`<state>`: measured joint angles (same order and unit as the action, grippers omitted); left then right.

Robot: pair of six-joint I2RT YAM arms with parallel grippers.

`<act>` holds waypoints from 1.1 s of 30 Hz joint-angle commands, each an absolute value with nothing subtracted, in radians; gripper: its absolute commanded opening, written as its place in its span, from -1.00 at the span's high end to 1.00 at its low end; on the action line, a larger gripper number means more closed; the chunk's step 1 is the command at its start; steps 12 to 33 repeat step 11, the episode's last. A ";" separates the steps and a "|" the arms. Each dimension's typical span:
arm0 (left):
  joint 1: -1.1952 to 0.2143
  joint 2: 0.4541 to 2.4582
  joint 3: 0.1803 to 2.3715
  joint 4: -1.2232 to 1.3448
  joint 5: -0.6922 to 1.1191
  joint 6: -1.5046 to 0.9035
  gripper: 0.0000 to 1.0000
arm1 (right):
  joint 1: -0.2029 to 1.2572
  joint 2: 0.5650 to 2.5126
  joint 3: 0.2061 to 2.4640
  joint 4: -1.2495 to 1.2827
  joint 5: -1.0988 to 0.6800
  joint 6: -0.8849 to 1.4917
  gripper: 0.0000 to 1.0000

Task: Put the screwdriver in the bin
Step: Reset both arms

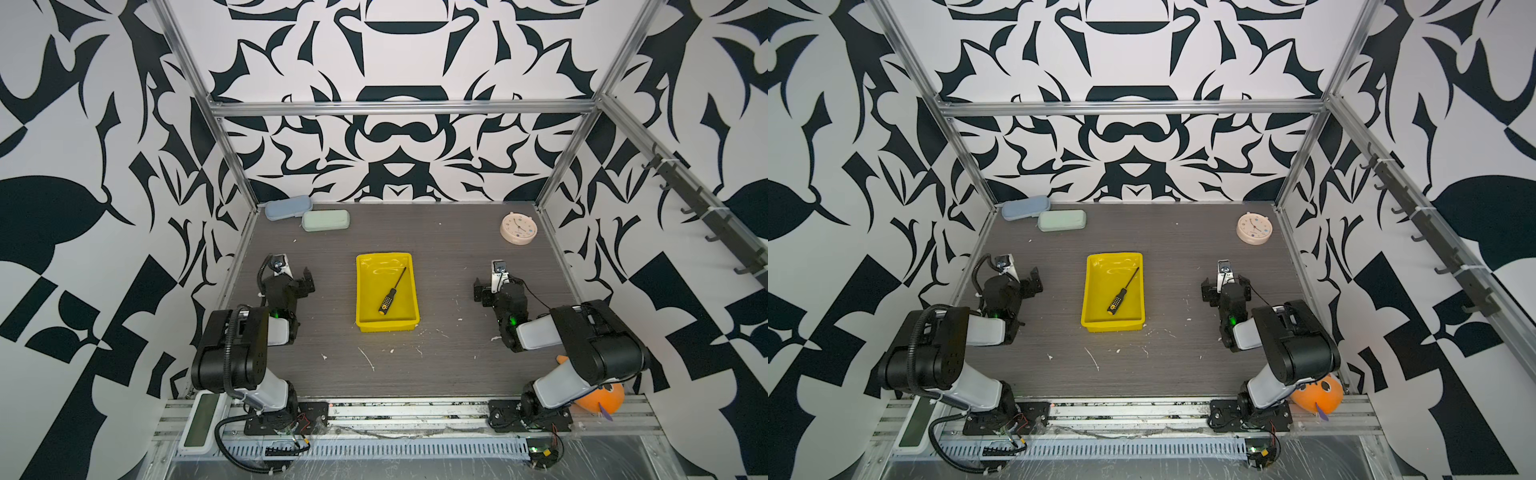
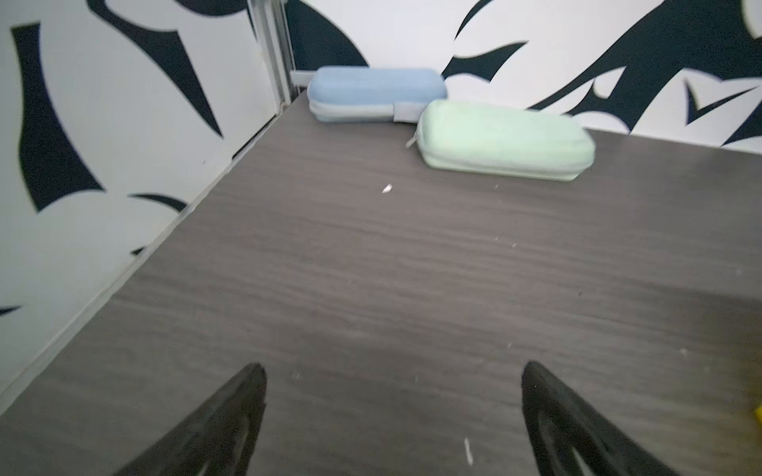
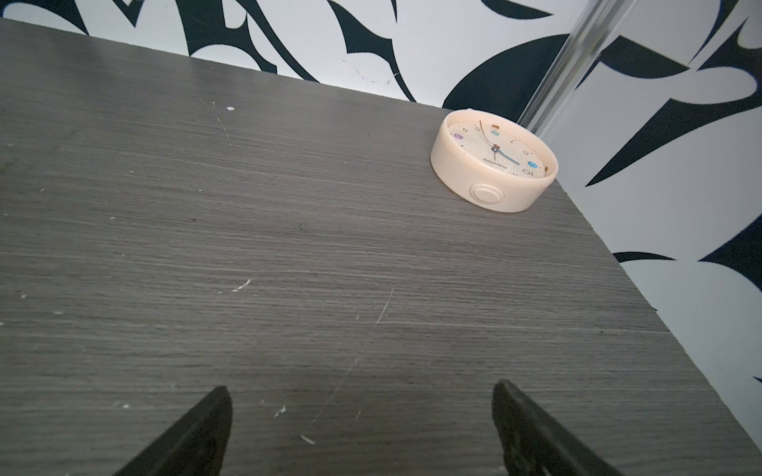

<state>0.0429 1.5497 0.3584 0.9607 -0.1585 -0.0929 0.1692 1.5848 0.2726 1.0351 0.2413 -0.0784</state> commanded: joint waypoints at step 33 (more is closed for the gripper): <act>0.054 1.551 0.379 0.894 -0.107 -0.074 -0.99 | 0.099 1.558 0.337 0.954 0.128 -0.025 -1.00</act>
